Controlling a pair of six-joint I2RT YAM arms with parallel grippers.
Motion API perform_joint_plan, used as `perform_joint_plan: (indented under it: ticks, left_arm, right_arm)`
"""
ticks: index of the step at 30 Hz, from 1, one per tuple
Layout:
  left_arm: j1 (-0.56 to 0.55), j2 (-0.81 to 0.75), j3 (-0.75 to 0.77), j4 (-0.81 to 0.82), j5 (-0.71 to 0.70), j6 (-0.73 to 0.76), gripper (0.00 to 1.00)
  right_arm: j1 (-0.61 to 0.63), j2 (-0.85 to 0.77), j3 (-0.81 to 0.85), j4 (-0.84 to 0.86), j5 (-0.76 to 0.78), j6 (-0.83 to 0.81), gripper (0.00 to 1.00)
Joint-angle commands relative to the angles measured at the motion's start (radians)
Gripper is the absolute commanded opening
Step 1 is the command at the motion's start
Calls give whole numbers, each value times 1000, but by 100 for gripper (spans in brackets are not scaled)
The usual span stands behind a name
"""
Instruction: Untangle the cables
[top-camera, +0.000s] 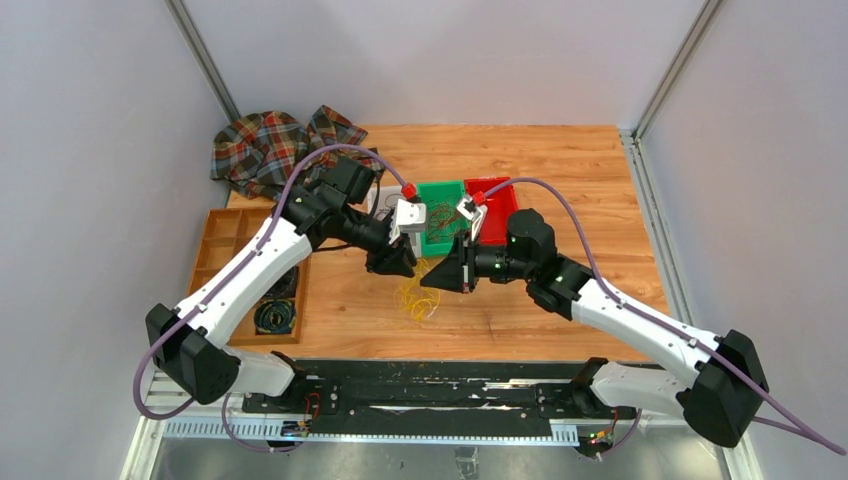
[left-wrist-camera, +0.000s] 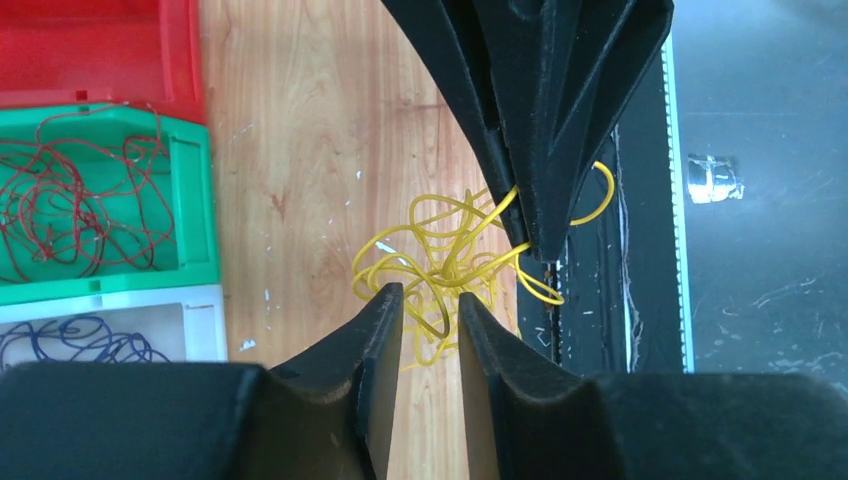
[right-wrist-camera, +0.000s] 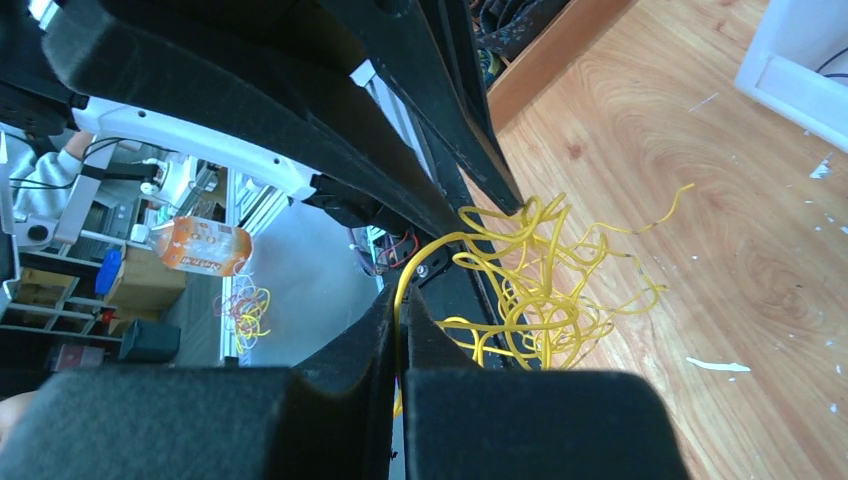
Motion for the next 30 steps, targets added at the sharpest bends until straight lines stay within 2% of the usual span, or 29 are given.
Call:
perform_joint_plan:
  ticks: [1,3,7,15,22,27,30]
  left_arm:
    - [-4,-12,-22,17,47,20,23]
    - [-3,-19,-26,17,36,13,10]
    - [-2,-53,-51,18,-6,18,1]
    - [-2,-135,-62,59,-174,-44,1]
    - [-2,-196,-83,65,-273,-46,1]
    - [-2,-214,-84,64,-391,-8,1]
    - [-2,-222,-66,50,-439,20,1]
  right_arm:
    - [-12,-9,27,67,-44,29,1]
    - [-13,-15,29,60,-38,25,1]
    - [-16,-49,19,18,-6,1,1]
    - [-74,-129,-12,-97,38,-55,1]
    - [-155,-221,15,-339,121,-181,1]
    - [-174,-239,83,-570,282,-314,1]
    - [-175,-251,88,-634,361,-346,1]
